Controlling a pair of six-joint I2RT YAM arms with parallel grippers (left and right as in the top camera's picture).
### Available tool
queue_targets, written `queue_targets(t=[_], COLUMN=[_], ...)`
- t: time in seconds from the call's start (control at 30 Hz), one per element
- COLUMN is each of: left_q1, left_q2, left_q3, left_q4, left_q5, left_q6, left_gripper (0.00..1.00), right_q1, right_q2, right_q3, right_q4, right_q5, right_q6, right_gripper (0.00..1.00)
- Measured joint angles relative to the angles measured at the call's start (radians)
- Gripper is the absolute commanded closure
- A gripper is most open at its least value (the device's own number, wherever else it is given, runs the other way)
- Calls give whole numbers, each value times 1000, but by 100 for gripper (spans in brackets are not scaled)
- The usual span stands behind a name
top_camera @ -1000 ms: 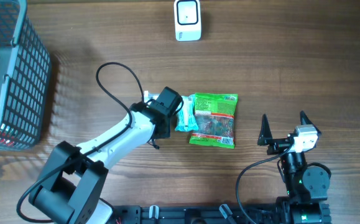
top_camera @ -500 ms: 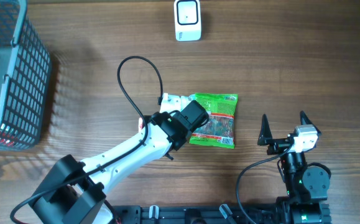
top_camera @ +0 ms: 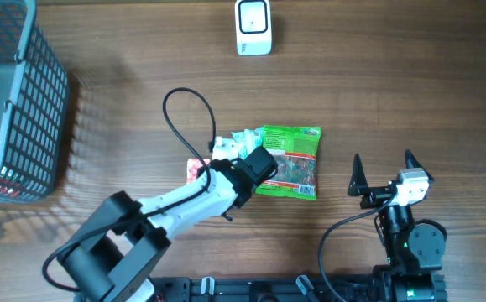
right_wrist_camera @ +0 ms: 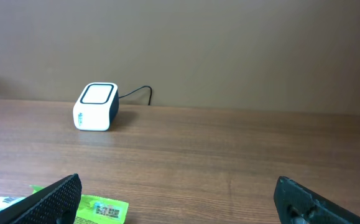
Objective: Scan the item barcode
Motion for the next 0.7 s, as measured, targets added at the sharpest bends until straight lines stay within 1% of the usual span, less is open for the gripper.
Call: queue_targets(t=[0.1, 0.17, 0.2, 0.23, 0.27, 0.33, 0.53, 0.63, 0.7], left_q1=[2, 2, 2, 2, 2, 3, 4, 9, 25], left_q2=[33, 39, 48, 51, 54, 56, 56, 54, 24], left_q3=[0, 0, 1, 2, 3, 3, 3, 35, 87], left_q4=[19, 19, 17, 18, 17, 10, 12, -52, -77], left_q5=[-21, -37, -44, -48, -53, -76, -81, -71, -47], left_q6=[0, 1, 1, 0, 1, 0, 1, 0, 0], left_gripper=[76, 74, 75, 86, 91, 96, 96, 96, 96], right_q1=[0, 0, 0, 0, 0, 0, 0, 0, 0], right_q2=[0, 0, 0, 0, 0, 0, 0, 0, 0], right_q3=[0, 0, 0, 0, 0, 0, 0, 0, 0], right_q4=[0, 0, 0, 0, 0, 0, 0, 0, 0], right_q5=[0, 0, 0, 0, 0, 0, 0, 0, 0], right_q6=[0, 0, 0, 0, 0, 0, 0, 0, 0], right_gripper=[1, 0, 0, 0, 0, 0, 0, 0, 0])
